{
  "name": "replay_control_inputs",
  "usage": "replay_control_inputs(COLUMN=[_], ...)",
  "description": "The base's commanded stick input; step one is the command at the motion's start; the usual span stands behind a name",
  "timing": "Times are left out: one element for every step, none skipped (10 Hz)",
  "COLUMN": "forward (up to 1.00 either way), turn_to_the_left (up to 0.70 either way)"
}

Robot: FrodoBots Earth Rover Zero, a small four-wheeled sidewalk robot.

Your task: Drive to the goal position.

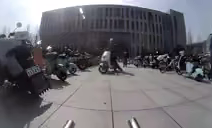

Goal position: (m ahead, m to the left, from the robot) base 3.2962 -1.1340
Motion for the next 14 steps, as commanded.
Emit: replay_control_inputs(forward=[0.0,0.0,0.0,0.0,0.0,0.35,0.85,1.0,1.0,1.0,1.0,1.0,1.0,1.0], turn_to_the_left=[0.0,0.0,0.0,0.0,0.0,0.0,0.0,0.0,0.0,0.0,0.0,0.0,0.0,0.0])
